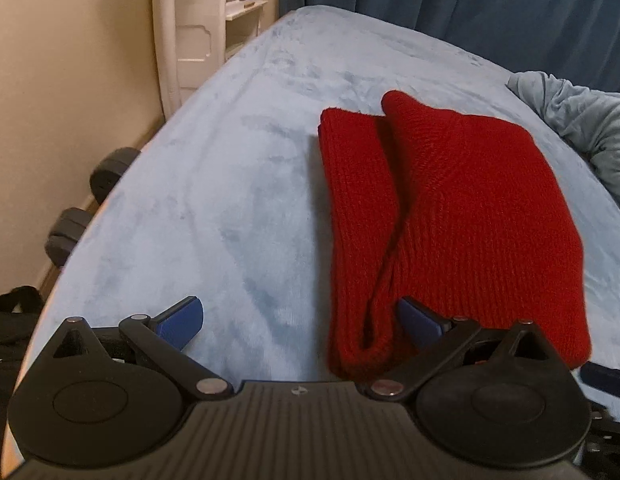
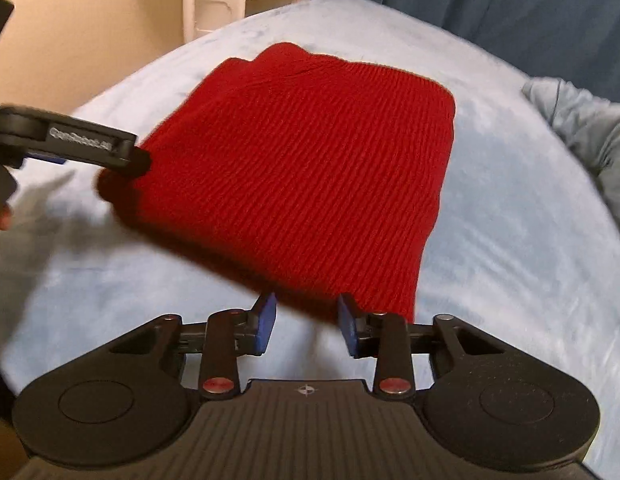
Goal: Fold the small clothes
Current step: 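Open the right gripper and lift both grippers from the bundle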
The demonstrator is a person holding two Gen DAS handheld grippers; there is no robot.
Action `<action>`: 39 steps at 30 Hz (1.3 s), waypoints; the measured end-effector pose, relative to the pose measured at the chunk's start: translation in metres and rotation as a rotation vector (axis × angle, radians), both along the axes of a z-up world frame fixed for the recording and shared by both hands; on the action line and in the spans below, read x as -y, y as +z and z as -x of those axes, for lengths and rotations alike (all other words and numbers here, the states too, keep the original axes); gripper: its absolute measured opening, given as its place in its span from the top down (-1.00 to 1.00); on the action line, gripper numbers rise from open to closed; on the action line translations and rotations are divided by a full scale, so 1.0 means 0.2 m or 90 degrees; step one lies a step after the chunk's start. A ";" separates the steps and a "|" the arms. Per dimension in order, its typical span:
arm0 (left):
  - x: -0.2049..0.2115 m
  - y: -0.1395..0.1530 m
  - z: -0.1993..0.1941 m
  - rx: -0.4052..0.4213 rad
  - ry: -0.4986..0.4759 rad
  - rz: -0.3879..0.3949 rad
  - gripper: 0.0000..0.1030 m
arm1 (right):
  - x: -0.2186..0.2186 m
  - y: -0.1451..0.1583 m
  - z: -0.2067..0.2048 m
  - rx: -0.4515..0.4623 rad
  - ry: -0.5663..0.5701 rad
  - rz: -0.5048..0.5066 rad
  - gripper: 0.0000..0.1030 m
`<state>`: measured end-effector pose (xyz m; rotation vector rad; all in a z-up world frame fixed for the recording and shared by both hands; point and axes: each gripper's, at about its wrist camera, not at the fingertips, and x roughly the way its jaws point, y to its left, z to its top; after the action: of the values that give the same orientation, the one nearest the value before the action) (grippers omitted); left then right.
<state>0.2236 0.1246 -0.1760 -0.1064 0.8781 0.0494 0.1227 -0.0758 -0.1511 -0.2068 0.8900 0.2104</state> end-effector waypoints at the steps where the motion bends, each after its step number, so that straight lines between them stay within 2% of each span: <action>1: 0.01 0.04 0.02 0.001 0.000 -0.002 -1.00 | 0.01 0.06 0.05 0.019 -0.001 -0.007 0.25; 3: 0.02 0.13 0.06 0.005 -0.003 -0.010 -0.99 | 0.03 0.17 0.13 0.052 -0.007 -0.018 -0.17; 5: 0.04 0.23 0.16 0.031 -0.007 -0.013 -0.99 | 0.03 0.24 0.22 0.076 -0.020 -0.032 -0.40; 9: 0.09 0.39 0.40 0.055 -0.017 -0.053 -0.99 | 0.07 0.35 0.43 0.116 -0.038 -0.062 -0.62; 13: 0.11 0.50 0.61 0.048 -0.001 -0.059 -0.99 | 0.12 0.37 0.57 0.137 -0.065 -0.058 -0.66; 17: 0.14 0.56 0.77 0.036 0.007 -0.062 -0.99 | 0.22 0.37 0.61 0.125 -0.105 -0.104 -0.67; 21: 0.20 0.62 0.87 0.040 0.003 -0.079 -0.99 | 0.26 0.40 0.67 0.143 -0.107 -0.127 -0.68; 27: 0.28 0.69 0.90 0.058 -0.006 -0.092 -0.99 | 0.31 0.44 0.73 0.160 -0.107 -0.152 -0.70; 39: 0.32 0.71 0.91 0.058 -0.011 -0.109 -0.99 | 0.37 0.41 0.73 0.140 -0.128 -0.185 -0.70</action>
<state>0.0411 0.0609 -0.0340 0.0581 0.7801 0.1030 -0.0235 -0.1507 -0.0696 0.1283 0.6476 0.1242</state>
